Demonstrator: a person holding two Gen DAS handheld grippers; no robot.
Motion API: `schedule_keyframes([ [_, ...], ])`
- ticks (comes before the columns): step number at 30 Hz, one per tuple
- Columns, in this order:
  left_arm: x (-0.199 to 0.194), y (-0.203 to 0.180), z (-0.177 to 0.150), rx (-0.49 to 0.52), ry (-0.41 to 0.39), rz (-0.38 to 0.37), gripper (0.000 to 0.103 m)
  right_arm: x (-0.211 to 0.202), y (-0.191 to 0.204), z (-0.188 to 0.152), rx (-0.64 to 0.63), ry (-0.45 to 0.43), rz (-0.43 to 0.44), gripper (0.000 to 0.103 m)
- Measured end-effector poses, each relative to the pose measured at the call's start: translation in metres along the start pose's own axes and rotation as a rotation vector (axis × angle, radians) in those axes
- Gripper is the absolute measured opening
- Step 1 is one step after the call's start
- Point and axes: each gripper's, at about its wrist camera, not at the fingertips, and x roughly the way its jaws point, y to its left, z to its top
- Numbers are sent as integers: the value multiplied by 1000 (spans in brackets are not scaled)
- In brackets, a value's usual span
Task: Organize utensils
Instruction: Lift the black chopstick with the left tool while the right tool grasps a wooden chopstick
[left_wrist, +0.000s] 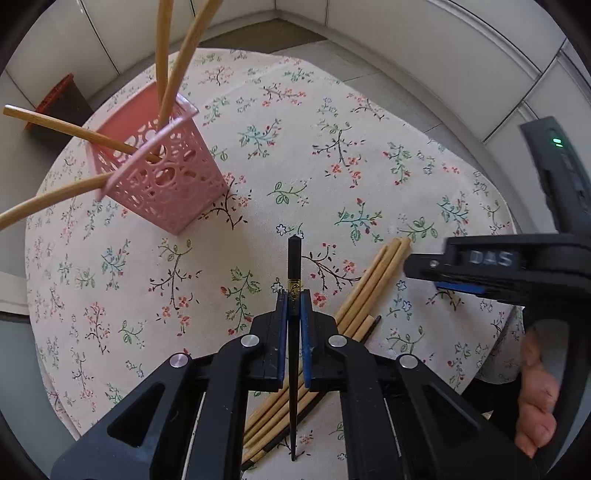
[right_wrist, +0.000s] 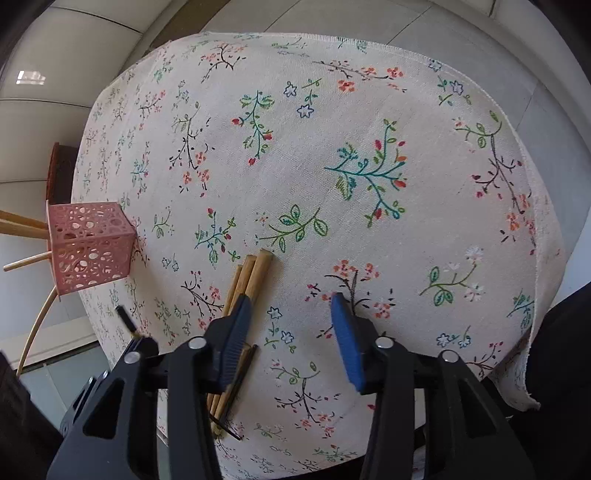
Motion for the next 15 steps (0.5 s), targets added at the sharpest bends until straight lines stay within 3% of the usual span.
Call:
schedule_keyframes([
  [5, -15, -19, -10, 7, -48, 23, 6, 4, 17, 2, -12, -44, -50, 28],
  [12, -35, 7, -24, -42, -71, 36, 6, 14, 42, 0, -27, -95, -119, 14],
  [15, -40, 4, -24, -37, -94, 31, 6, 13, 38, 2, -20, -93, -84, 13],
])
